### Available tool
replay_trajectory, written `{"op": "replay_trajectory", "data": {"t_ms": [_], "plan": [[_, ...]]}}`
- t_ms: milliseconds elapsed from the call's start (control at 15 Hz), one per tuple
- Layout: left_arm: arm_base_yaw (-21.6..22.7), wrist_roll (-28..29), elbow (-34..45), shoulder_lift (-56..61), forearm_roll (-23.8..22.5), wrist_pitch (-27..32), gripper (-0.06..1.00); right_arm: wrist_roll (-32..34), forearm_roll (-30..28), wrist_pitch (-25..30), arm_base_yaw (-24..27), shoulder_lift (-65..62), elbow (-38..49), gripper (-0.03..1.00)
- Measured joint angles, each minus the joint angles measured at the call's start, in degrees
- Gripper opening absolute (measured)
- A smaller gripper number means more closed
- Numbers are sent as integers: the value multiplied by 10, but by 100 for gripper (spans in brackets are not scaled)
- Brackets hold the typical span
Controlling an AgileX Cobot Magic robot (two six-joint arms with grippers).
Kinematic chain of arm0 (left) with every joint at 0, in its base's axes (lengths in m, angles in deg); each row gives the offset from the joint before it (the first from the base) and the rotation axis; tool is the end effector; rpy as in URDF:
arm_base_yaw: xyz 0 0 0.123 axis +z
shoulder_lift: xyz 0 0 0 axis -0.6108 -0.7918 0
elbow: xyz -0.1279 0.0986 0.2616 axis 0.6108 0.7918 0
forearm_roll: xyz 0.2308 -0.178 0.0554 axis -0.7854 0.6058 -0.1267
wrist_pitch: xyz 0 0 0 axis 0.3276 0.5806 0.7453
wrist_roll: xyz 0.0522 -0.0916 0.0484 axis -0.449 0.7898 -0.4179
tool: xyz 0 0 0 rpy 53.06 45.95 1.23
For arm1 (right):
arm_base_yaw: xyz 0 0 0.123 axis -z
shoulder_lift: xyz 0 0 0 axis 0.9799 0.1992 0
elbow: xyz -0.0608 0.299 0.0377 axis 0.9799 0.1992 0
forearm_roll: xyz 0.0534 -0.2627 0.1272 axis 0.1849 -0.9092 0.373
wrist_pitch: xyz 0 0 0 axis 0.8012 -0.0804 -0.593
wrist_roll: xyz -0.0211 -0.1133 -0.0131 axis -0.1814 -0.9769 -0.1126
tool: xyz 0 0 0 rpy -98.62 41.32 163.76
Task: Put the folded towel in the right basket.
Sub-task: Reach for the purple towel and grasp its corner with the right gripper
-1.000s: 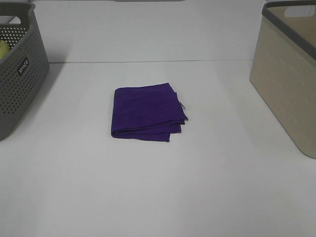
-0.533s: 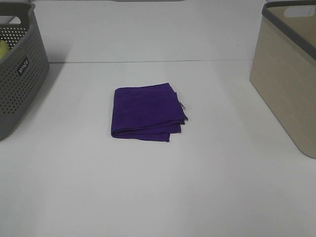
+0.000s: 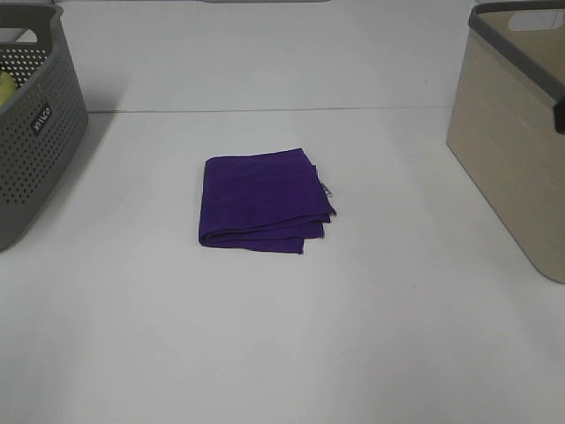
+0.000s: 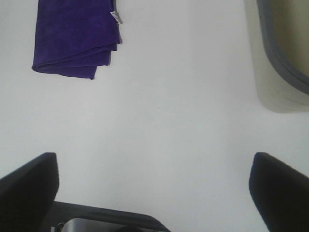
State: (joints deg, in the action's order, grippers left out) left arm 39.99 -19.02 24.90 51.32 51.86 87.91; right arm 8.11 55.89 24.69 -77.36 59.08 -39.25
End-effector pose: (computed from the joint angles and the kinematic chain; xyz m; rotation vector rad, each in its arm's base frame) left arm 0.0352 -0.0041 0.2882 -0.0110 2.0296 -0.0222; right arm 0.2322 0.0234 0.3381 0.0352 2.5598 0.3362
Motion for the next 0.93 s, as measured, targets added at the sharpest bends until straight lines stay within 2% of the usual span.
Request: {"op": "replay_trajectory", "data": {"t_ms": [400,467,733,933], "plan": [[0,0,0,0,0,0,99,-99,140,-50,0,231,-82,98],[0,0,0,0,0,0,99,-123,182,-56,-17,325,-131,98],[0,0,0,0,0,0,99,-123,185,-80,-104,508,-251,98],[0,0,0,0,0,0,99,-113,186,-82,-120,610,-328,98]]}}
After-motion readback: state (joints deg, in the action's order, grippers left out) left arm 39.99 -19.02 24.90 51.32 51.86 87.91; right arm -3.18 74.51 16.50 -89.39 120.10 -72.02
